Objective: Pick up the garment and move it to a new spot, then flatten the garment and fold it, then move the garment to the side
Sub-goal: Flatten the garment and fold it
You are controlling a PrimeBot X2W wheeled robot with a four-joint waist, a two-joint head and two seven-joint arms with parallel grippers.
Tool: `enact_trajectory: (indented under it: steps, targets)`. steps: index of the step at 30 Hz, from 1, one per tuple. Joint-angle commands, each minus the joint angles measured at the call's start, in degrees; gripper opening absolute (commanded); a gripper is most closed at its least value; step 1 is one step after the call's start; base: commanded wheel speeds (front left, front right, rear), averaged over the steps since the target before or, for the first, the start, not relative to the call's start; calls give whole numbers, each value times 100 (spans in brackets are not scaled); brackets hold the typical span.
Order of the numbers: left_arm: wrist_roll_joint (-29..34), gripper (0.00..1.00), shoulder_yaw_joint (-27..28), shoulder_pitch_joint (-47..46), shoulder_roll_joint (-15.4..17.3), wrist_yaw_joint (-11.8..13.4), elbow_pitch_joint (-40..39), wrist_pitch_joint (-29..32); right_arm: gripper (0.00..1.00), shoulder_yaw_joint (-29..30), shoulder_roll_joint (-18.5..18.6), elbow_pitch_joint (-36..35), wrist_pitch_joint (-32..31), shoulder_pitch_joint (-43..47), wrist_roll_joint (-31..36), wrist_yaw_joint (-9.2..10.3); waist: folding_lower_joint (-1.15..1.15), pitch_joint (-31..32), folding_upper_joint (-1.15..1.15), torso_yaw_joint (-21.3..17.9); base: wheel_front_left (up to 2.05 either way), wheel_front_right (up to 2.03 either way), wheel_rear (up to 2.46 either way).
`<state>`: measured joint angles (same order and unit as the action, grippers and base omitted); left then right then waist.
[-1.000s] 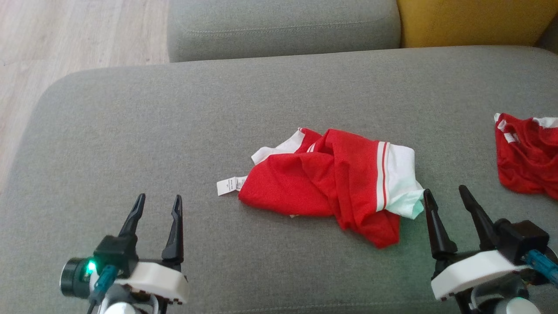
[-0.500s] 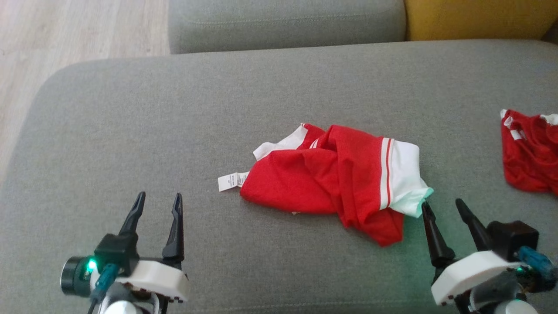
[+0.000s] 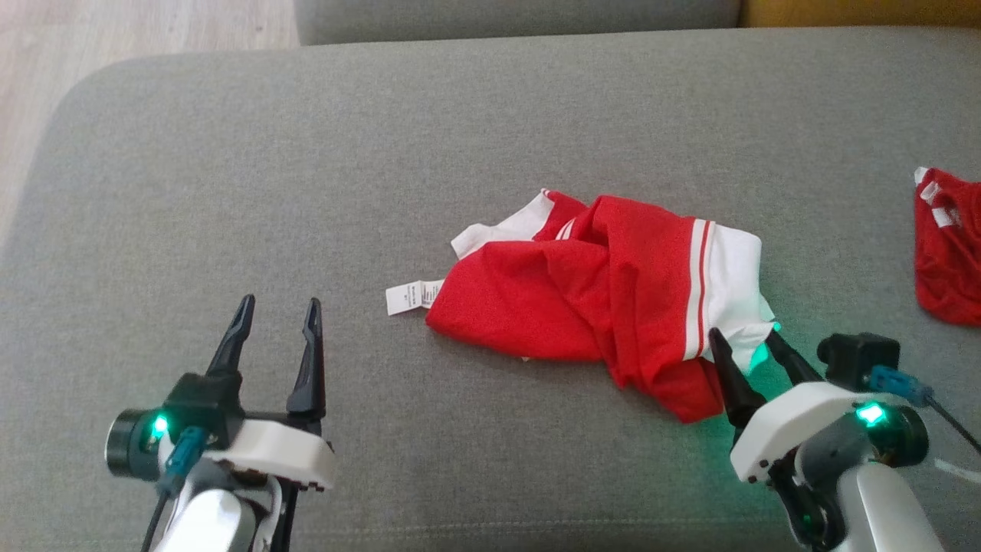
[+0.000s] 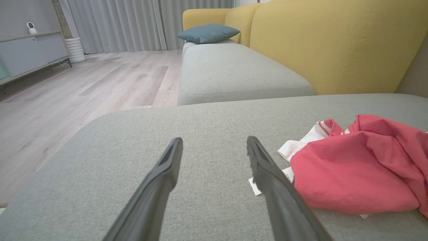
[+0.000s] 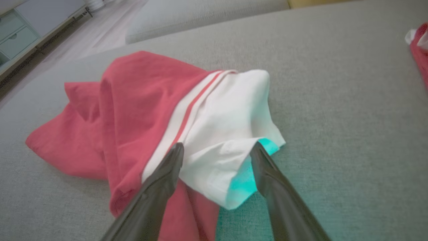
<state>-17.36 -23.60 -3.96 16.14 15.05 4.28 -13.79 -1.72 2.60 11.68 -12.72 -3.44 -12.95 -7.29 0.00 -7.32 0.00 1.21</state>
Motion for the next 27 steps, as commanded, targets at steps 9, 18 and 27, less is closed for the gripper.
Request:
enact_trajectory:
  steps: [9, 18, 27]
  targets:
    - [43, 100, 198, -418, 8, -40, -96, -102, 0, -231, 77, 0, -25, -392, -520, -20, 0, -114, 0, 19, 0, 0, 0]
    - [71, 100, 226, -451, -27, -48, -79, -114, 0, -172, 206, -580, 676, -582, -462, -20, 0, -141, 0, -81, 0, 0, 0]
    - [106, 100, 241, -477, -34, -83, -73, -118, 0, 965, 132, -978, 997, -115, -164, -20, 0, -172, 0, -209, 0, 0, 0]
